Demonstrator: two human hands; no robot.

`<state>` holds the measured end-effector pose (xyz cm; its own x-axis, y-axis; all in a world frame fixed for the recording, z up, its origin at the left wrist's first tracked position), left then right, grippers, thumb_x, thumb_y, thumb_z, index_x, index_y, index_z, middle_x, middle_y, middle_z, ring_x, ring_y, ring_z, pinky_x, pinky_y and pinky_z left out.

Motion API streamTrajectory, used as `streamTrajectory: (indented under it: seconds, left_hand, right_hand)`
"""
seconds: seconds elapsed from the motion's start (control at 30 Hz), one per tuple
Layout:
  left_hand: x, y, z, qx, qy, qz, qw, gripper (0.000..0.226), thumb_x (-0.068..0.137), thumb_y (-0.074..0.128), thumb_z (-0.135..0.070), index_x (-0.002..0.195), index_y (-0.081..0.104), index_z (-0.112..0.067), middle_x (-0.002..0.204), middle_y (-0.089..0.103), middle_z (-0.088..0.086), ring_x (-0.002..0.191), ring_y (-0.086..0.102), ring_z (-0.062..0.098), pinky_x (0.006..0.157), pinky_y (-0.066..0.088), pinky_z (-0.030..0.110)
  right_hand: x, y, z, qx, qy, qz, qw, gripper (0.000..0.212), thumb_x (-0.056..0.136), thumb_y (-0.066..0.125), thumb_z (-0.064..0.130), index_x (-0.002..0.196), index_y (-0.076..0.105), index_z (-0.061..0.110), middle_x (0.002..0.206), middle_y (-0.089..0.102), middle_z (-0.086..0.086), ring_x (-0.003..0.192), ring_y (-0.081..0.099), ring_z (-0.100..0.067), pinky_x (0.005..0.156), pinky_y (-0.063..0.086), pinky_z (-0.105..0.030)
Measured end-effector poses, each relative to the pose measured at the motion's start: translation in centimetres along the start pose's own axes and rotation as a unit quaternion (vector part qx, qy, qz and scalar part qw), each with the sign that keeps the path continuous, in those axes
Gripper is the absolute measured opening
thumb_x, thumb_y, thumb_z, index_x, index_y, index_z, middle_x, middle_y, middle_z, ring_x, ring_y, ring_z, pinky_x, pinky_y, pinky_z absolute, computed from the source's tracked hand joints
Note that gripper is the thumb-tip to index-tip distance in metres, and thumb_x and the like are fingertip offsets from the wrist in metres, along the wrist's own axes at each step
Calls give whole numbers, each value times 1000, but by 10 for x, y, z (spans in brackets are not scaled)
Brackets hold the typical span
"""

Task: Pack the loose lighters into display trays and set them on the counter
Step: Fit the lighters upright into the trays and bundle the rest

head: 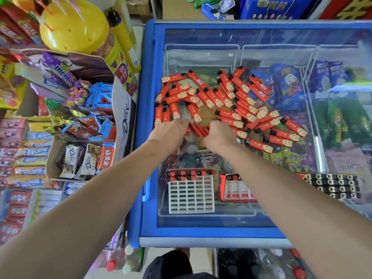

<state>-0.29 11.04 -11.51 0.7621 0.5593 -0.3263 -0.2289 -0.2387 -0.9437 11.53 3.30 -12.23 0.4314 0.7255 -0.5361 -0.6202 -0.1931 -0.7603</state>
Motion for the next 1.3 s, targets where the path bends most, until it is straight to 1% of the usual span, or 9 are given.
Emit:
streamTrajectory:
  seconds: [0.13,0.3,0.43,0.53,0.7,0.83,1.07,1.2,1.3]
  left_hand:
    - [-11,-5,12,-202,-60,-36,977,16,97,62,-26,100,53,-13,82,61,1,75,65,27,59,49,35]
    - [-37,-17,18,-502,-201,-55,839,27,87,67,-28,75,50,-12,69,48,1,60,44,17,52,40,23]
    - [-58,-23,12,-664,-263,-44,698,25,76,67,-32,90,62,-12,82,69,9,74,59,22,69,50,38]
    - [-71,-25,6,-707,-268,-28,654,51,71,68,-33,114,66,-6,101,76,15,77,65,23,66,53,35]
    - [-88,-31,-16,-758,-211,-19,617,21,89,71,-24,97,64,-7,72,63,4,58,56,16,57,47,31]
    - [-103,-32,-29,-742,-209,-9,636,60,75,85,-40,119,64,-4,68,63,3,54,56,17,63,48,36]
    - [-120,-39,-33,-736,-205,-51,643,18,92,74,-19,102,66,-6,68,65,3,51,60,13,51,51,25]
    - [-127,-36,-25,-718,-234,-91,649,13,89,75,-18,94,65,-10,65,66,6,51,61,16,56,54,29]
    - [-131,-33,-21,-714,-232,-88,655,24,83,83,-24,98,70,-11,90,77,13,77,74,26,72,61,39]
  right_hand:
    - [-10,-4,-3,66,-2,35,997,18,90,70,17,81,56,13,78,58,-5,66,56,-22,55,41,-30]
    - [-28,-6,-9,271,13,70,960,17,84,75,15,83,59,15,72,57,-3,62,53,-21,56,42,-30]
    - [-52,-4,-5,480,3,117,869,15,88,68,1,85,56,10,68,48,-5,48,40,-13,44,30,-26]
    - [-72,-7,3,562,-20,155,813,11,92,65,0,99,59,6,80,53,-11,48,42,-10,42,31,-23]
    - [-98,-9,11,604,-22,169,779,24,92,66,1,114,56,5,73,56,-3,49,42,-10,41,31,-22]
    - [-118,-9,14,590,-36,177,787,7,95,63,3,100,61,7,70,52,-1,51,41,-10,42,29,-21]
    - [-137,-10,10,594,-30,153,789,14,94,61,-2,87,61,11,65,58,1,51,46,-9,42,31,-20]
    - [-142,-9,8,538,-64,125,831,11,90,64,-4,94,59,5,69,52,-8,51,47,-13,42,32,-23]
    - [-145,-15,4,466,-100,75,876,16,83,72,-2,89,62,9,59,52,-2,50,47,-15,42,34,-24]
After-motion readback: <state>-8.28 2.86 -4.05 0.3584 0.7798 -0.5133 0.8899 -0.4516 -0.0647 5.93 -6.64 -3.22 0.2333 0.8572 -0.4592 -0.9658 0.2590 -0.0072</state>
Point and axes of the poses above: each hand's wrist, its own x-axis towards the middle knuckle, its own y-axis out of the palm, z = x × y, the point moved 7 cm from there along x, towards the middle knuckle
